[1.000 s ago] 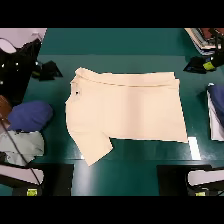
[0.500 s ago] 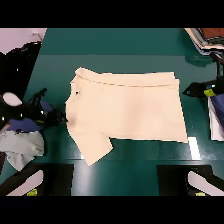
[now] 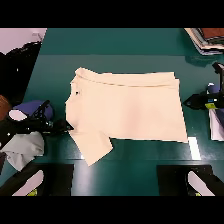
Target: Fold the shirts.
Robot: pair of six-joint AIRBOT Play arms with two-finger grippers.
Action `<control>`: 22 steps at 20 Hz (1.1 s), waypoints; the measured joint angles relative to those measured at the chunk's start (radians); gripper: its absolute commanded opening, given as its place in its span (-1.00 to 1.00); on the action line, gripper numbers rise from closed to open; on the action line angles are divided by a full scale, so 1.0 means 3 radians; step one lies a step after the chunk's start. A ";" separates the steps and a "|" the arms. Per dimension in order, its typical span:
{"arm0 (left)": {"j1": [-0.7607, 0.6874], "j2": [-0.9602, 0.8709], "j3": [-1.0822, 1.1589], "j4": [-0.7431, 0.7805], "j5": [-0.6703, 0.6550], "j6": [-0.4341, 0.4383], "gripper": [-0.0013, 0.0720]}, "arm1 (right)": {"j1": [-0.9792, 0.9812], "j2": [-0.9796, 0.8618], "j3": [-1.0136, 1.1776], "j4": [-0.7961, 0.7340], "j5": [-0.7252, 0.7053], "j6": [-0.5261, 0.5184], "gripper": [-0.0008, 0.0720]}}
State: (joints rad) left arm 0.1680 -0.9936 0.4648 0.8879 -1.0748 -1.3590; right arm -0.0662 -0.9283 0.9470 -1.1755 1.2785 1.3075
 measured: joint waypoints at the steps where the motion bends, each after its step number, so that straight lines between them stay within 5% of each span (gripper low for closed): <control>1: 0.0000 0.0000 -0.0023 0.0003 0.0057 0.0010 -0.37 | -0.0006 0.0024 -0.0039 0.0001 0.0020 0.0009 -0.13; 3: 0.0000 0.0004 -0.0043 -0.0086 0.0158 0.0036 -0.37 | -0.0066 0.0057 -0.0137 -0.0001 0.0074 0.0032 -0.13; 5: 0.0000 0.0005 -0.0056 -0.0137 0.0184 0.0066 -0.87 | -0.0229 0.0074 -0.0268 -0.0005 0.0163 0.0047 -0.13; 7: 0.0000 0.0006 -0.0061 -0.0174 0.0226 0.0093 -0.90 | -0.0512 0.0083 -0.0441 -0.0014 0.0268 0.0051 -0.12; 9: 0.0000 0.0006 -0.0065 -0.0238 0.0235 0.0150 -0.90 | -0.0866 0.0088 -0.0650 -0.0017 0.0347 0.0052 0.42; 10: 0.0000 0.0006 -0.0065 -0.0290 0.0240 0.0193 -0.90 | -0.1054 0.0088 -0.0769 -0.0019 0.0376 0.0043 0.49; 13: 0.0000 0.0006 -0.0065 -0.0407 0.0231 0.0303 -0.90 | -0.1495 0.0089 -0.1128 -0.0018 0.0387 -0.0004 0.46; 15: 0.0000 0.0006 -0.0065 -0.0453 0.0220 0.0357 -0.90 | -0.1642 0.0090 -0.1317 0.0000 0.0305 -0.0017 0.22; 20: 0.0000 0.0006 -0.0065 -0.0505 0.0207 0.0423 -0.90 | -0.1775 0.0027 -0.1544 0.0017 0.0103 -0.0027 0.21; 22: 0.0000 0.0006 -0.0066 -0.0510 0.0206 0.0436 -0.90 | -0.1793 -0.0083 -0.1565 0.0053 0.0103 -0.0027 -0.12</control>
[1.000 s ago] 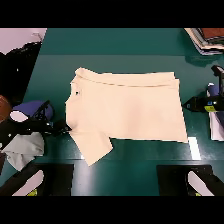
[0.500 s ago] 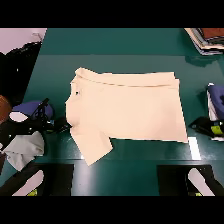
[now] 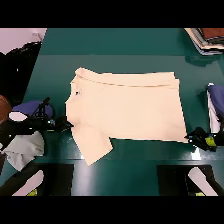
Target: Fold the shirts.
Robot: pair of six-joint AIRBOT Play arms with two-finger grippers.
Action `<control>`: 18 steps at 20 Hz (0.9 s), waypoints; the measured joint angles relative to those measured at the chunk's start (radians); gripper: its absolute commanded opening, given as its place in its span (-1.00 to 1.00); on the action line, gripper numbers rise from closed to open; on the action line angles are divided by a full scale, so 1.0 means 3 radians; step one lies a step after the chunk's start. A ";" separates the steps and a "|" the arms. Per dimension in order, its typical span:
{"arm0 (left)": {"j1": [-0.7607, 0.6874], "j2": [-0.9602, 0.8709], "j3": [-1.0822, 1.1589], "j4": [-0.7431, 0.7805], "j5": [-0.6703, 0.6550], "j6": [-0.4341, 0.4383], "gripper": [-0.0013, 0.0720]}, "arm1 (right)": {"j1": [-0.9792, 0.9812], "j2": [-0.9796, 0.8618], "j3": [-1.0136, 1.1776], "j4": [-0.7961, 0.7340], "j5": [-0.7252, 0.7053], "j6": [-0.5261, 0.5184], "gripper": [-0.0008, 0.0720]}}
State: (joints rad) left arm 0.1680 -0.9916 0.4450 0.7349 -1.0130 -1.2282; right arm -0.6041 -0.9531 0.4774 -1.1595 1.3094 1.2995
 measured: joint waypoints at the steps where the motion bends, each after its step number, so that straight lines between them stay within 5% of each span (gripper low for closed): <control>1: 0.0000 0.0000 0.0000 -0.0004 0.0000 0.0003 -0.90 | -0.0001 -0.0066 -0.0010 0.0019 0.0003 -0.0006 -0.17; 4: 0.0000 0.0000 0.0000 -0.0008 -0.0003 0.0013 -0.90 | -0.0014 -0.0224 -0.0019 0.0156 -0.0013 -0.0065 -0.28; 7: 0.0000 0.0000 0.0000 -0.0009 -0.0003 0.0015 -0.90 | -0.0014 -0.0258 -0.0036 0.0235 -0.0148 -0.0102 -0.94; 13: 0.0000 0.0145 0.0327 -0.0001 -0.0112 0.0015 -0.90 | 0.0005 0.0112 0.0098 0.0407 -0.0205 -0.0188 -0.94; 18: 0.0003 0.0484 0.1507 -0.0003 -0.0271 -0.0067 -0.90 | 0.0474 0.0437 0.0983 0.0941 -0.0200 -0.0205 -0.94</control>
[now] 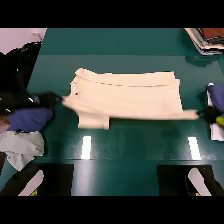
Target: Fold the shirts.
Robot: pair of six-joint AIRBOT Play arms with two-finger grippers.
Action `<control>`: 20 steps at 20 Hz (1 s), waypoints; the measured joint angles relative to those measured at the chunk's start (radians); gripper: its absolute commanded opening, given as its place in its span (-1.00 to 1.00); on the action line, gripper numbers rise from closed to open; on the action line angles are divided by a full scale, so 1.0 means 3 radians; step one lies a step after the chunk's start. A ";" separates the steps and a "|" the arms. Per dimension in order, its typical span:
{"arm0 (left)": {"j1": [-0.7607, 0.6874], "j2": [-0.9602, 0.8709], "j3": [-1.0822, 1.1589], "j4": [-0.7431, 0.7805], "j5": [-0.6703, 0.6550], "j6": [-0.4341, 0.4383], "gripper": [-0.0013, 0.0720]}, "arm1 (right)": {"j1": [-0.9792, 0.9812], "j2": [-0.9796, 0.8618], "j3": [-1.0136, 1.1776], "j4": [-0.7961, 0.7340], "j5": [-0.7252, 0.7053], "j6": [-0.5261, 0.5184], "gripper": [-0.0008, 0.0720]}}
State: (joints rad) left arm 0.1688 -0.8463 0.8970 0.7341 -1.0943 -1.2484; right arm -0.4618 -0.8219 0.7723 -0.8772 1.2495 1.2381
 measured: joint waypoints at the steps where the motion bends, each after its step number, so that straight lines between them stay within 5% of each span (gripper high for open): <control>1: 0.0000 0.0043 0.0355 0.0003 -0.0027 -0.0010 -0.90 | 0.0150 0.0032 0.0306 0.0064 -0.0014 -0.0003 -0.94; 12: 0.0003 0.0163 0.4028 0.0207 0.0048 -0.0251 -0.90 | 0.0470 0.0106 0.3695 -0.0449 0.0057 0.0144 -0.94; 16: 0.0003 0.0163 0.4391 0.0281 0.0117 -0.0412 -0.90 | 0.0319 0.0113 0.4116 -0.0580 0.0109 0.0191 -0.94; 20: 0.0001 0.0132 0.3853 0.0445 0.0086 -0.0554 -0.90 | 0.0268 0.0001 0.3892 -0.0632 0.0191 0.0202 -0.94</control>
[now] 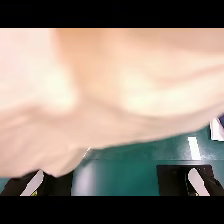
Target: Fold the shirts.
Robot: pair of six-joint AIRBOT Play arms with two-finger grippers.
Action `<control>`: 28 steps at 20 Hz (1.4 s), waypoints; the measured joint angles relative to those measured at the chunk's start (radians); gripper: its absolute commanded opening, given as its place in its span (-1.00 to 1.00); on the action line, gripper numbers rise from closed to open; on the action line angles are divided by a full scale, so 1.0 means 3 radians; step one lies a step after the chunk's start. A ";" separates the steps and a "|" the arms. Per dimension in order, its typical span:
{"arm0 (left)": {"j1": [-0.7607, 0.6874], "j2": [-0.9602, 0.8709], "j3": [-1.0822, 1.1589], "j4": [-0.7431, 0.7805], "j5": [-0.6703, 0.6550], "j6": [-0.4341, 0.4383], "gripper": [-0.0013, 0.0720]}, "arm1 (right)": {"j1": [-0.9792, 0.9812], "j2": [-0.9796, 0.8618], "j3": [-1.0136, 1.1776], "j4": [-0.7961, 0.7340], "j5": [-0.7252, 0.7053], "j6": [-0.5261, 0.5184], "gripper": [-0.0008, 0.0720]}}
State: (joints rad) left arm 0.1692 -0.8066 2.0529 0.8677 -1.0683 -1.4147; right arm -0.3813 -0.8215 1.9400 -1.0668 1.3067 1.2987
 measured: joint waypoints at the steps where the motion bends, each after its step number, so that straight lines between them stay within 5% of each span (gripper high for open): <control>1: 0.0000 -0.0034 -0.0211 0.0017 -0.0053 -0.0022 -0.90 | 0.0010 -0.0074 -0.0109 0.0000 0.0056 0.0001 -0.94; 10: -0.0148 -0.1057 -0.2009 0.0070 -0.0565 0.0067 -0.90 | 0.0759 -0.1418 -0.1130 -0.0235 0.0268 0.0008 -0.94; 22: -0.0333 -0.2379 -0.2073 -0.0043 0.0916 0.0304 -0.90 | 0.0862 -0.2871 -0.0631 -0.0237 -0.0234 0.0165 -0.94; 28: -0.0301 -0.2431 -0.2082 0.0329 0.0178 0.0362 -0.90 | 0.0858 -0.2838 -0.0885 -0.0289 -0.0061 0.0047 -0.94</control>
State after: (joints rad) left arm 0.0788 -1.5360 1.4284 0.9665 -1.0149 -1.3060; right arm -0.1238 -1.6730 1.6745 -1.1534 1.2884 1.3128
